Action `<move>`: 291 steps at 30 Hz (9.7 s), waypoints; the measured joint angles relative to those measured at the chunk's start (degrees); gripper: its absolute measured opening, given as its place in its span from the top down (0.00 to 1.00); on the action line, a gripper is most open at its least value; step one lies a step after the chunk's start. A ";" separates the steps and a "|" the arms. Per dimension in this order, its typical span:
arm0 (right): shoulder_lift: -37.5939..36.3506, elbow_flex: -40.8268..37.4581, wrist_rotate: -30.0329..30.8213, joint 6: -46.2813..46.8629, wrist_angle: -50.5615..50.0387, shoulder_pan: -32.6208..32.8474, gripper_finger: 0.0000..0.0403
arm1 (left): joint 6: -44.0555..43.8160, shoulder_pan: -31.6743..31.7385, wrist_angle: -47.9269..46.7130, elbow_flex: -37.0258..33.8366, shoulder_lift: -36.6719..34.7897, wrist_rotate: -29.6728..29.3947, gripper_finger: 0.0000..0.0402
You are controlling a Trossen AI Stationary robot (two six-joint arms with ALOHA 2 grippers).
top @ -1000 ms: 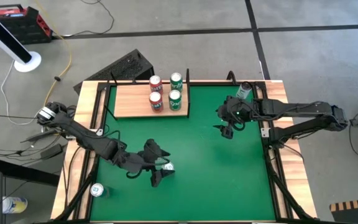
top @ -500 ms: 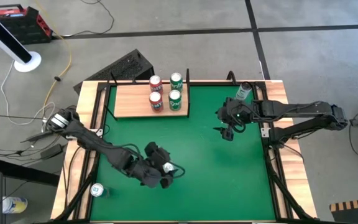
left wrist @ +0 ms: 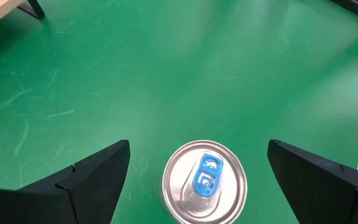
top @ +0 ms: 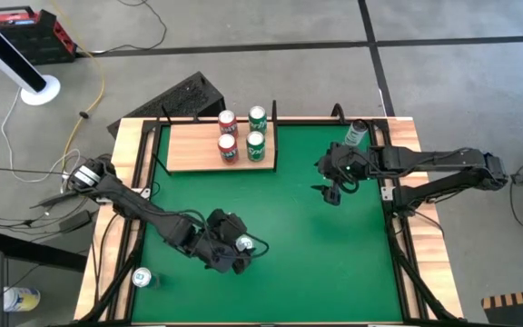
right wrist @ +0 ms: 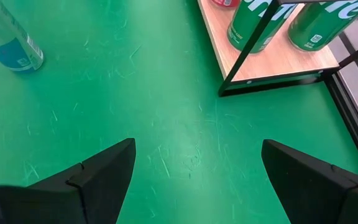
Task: Place canned beverage on shelf
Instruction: Put the right blue soda can on the shelf
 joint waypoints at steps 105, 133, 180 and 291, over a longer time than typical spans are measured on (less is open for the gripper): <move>0.02 -0.02 0.07 -10.20 -4.48 -7.19 0.07 | 99.92 89.97 -25.05 11.93 0.90 59.18 0.43; 0.02 -0.02 0.00 -12.89 -6.04 -14.43 0.07 | 100.08 90.77 -25.40 11.95 2.91 59.64 0.43; 0.02 -0.02 -0.02 -12.72 -7.06 -14.40 0.07 | 98.42 88.65 -24.91 12.04 3.81 56.46 0.39; 59.19 52.28 -51.15 -15.83 51.87 -25.32 0.08 | 81.43 80.22 -1.04 14.77 -10.54 79.49 0.45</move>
